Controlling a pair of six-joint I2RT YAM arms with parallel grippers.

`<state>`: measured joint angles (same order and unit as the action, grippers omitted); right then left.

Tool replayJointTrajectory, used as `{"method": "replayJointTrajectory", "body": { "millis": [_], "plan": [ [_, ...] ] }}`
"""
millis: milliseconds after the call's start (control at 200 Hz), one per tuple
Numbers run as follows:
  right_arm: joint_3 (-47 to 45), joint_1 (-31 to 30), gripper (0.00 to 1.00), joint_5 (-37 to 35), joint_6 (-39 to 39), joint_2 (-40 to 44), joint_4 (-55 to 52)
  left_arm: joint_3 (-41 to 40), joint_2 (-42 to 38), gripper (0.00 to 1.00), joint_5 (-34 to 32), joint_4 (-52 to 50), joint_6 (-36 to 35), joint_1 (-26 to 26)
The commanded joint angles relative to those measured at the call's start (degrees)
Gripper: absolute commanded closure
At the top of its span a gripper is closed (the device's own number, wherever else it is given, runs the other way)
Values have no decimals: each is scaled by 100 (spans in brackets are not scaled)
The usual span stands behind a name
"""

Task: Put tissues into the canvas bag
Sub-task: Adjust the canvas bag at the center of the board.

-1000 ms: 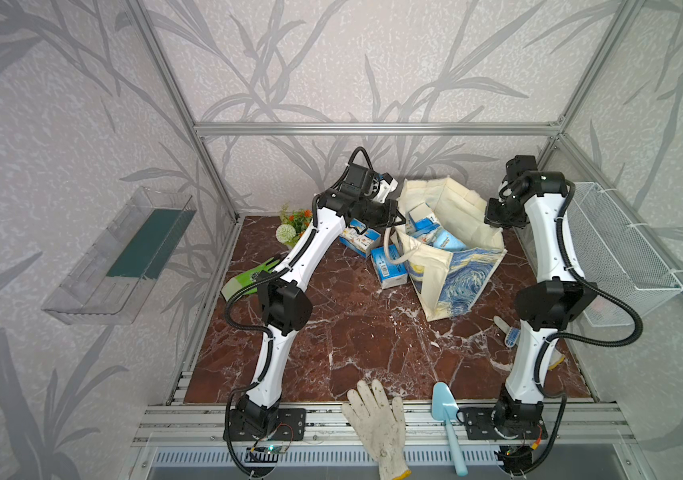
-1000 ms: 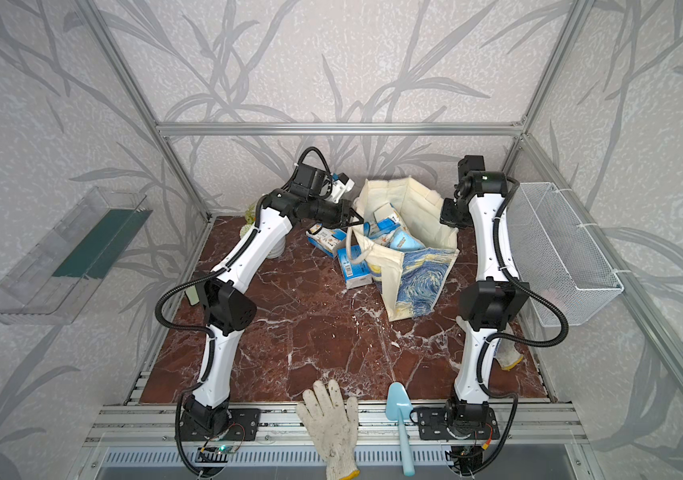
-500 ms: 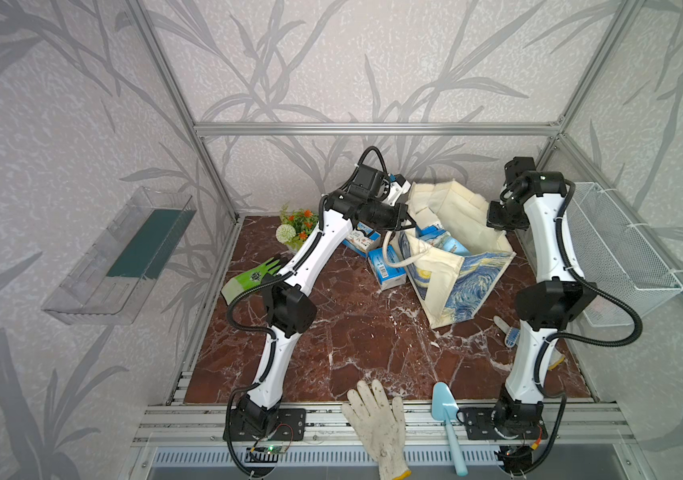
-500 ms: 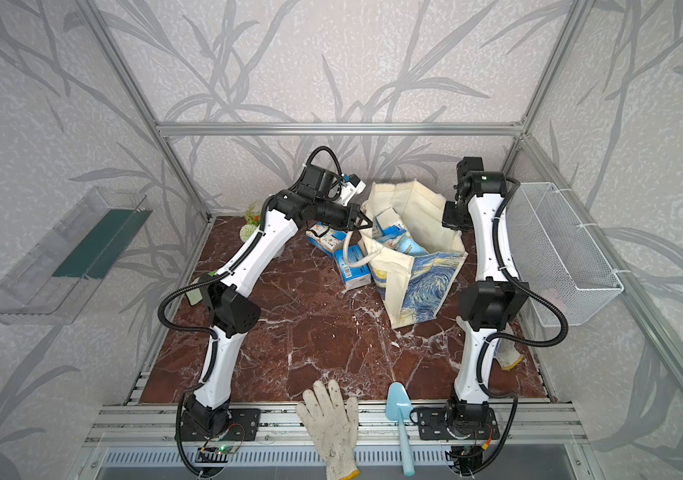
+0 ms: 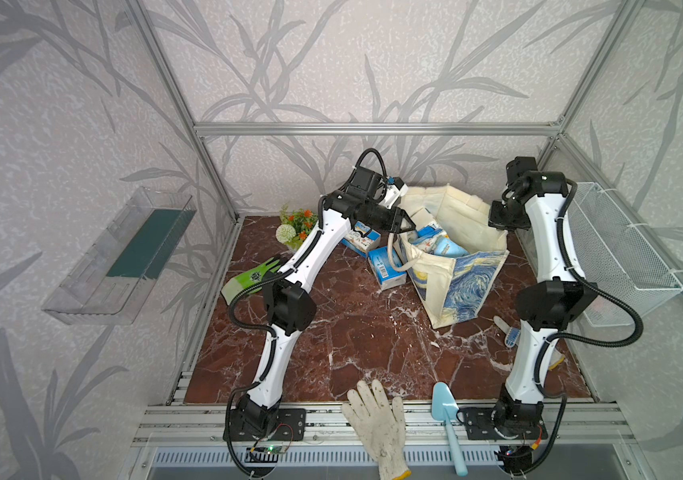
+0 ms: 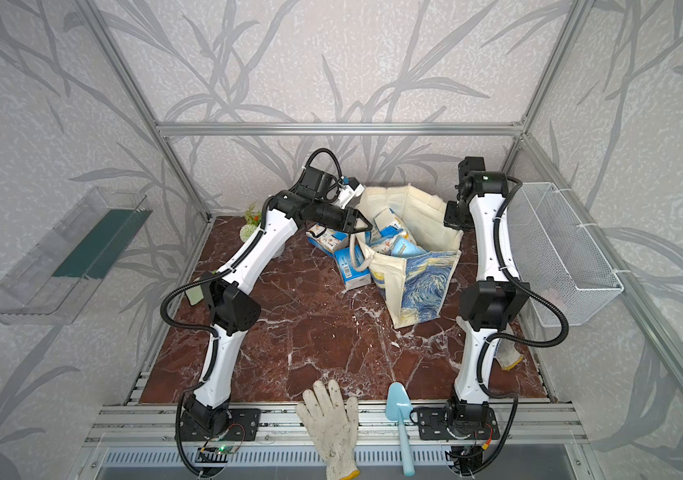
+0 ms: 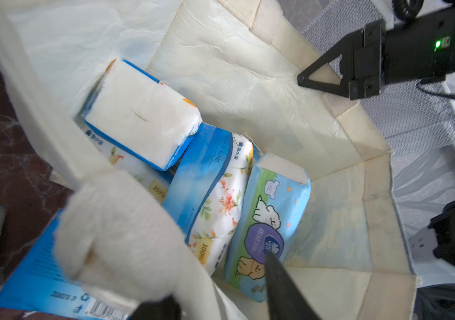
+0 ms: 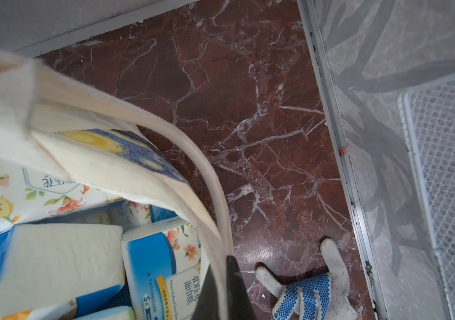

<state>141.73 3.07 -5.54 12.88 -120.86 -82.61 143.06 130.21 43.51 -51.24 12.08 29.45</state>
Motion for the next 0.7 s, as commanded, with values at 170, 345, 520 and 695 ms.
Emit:
{"method": "replayJointTrajectory", "body": {
  "millis": [170, 345, 520, 695],
  "plan": [
    [-49, 45, 97, -79, 71, 53, 139, 175, -626, 5, -235, -658, -848, -145],
    [-32, 44, 97, 14, 68, 10, 199, 224, -1108, 1, -484, -940, -1172, -422],
    [-39, 44, 97, 79, 55, -9, 277, -190, -1571, 1, -909, -1507, -1919, -805],
    [29, 44, 97, 75, 73, -87, 297, -2143, -2074, 1, -1455, -1439, -2924, -928]
  ]
}}
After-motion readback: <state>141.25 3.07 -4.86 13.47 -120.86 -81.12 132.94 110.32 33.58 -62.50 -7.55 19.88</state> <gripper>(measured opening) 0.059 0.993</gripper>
